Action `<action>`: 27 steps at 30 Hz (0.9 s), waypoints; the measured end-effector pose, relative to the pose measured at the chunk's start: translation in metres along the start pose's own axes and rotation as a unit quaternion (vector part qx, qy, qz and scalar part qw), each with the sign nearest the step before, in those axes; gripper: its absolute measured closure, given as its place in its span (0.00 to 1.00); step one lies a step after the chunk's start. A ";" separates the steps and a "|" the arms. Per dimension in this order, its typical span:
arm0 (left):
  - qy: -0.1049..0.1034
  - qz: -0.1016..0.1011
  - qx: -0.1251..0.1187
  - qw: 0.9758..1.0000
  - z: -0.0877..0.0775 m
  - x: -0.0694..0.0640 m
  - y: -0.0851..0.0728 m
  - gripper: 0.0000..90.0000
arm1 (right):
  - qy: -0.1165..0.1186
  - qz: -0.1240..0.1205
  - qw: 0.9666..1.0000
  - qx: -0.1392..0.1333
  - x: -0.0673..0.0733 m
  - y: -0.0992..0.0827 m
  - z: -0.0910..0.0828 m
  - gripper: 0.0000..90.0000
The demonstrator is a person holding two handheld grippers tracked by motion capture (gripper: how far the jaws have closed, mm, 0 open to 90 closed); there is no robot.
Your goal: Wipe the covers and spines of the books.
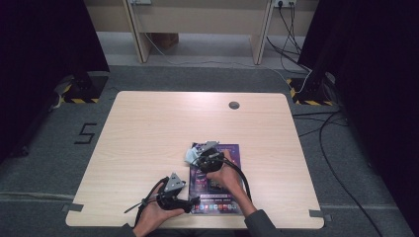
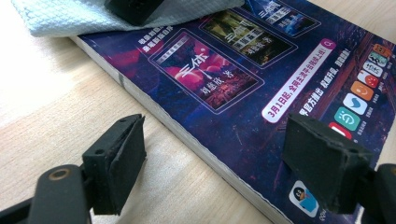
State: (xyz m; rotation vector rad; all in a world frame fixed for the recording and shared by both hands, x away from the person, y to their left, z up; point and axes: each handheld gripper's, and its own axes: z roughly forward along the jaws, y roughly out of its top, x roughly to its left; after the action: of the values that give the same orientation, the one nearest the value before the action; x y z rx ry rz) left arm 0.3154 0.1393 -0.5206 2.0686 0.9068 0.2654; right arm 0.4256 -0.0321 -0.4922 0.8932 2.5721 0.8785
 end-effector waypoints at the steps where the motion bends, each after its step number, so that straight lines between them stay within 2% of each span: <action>1: 0.000 0.000 0.001 1.000 0.000 0.000 0.000 0.23 | 0.001 -0.002 1.000 -0.001 -0.001 0.000 0.000 0.81; 4: -0.002 0.000 0.000 1.000 0.000 0.001 0.000 0.23 | 0.006 0.006 1.000 -0.001 -0.004 -0.002 -0.001 0.80; 7: -0.003 0.002 0.000 1.000 0.000 0.001 0.000 0.24 | -0.002 0.009 1.000 0.005 -0.011 -0.006 -0.005 0.79; 9: -0.004 0.002 -0.001 1.000 0.000 0.001 0.000 0.23 | -0.006 0.021 1.000 0.006 -0.020 -0.012 -0.009 0.79; 11: -0.002 0.001 -0.002 1.000 0.000 0.000 0.000 0.24 | -0.021 0.035 0.999 0.010 -0.032 -0.018 -0.015 0.79; 16: -0.001 0.000 -0.003 1.000 0.000 0.000 -0.001 0.24 | -0.051 0.077 0.996 0.014 -0.061 -0.035 -0.027 0.79; 18: -0.004 0.000 -0.002 1.000 0.000 0.001 0.000 0.24 | -0.068 0.094 0.993 0.017 -0.074 -0.043 -0.033 0.79; 20: -0.002 -0.001 -0.002 1.000 0.000 0.000 0.000 0.24 | -0.076 0.106 0.991 0.020 -0.081 -0.048 -0.037 0.79; 23: -0.004 0.000 -0.001 1.000 0.000 0.001 0.000 0.24 | -0.077 0.118 0.990 0.019 -0.086 -0.053 -0.041 0.79; 27: -0.002 0.001 -0.001 1.000 0.000 0.000 0.000 0.24 | -0.068 0.128 0.989 0.019 -0.087 -0.054 -0.045 0.72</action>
State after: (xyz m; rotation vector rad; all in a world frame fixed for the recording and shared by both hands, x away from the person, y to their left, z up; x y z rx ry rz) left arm 0.3152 0.1397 -0.5205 2.0676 0.9012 0.2620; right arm 0.4477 -0.1414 -0.4852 1.2690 2.4000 0.8056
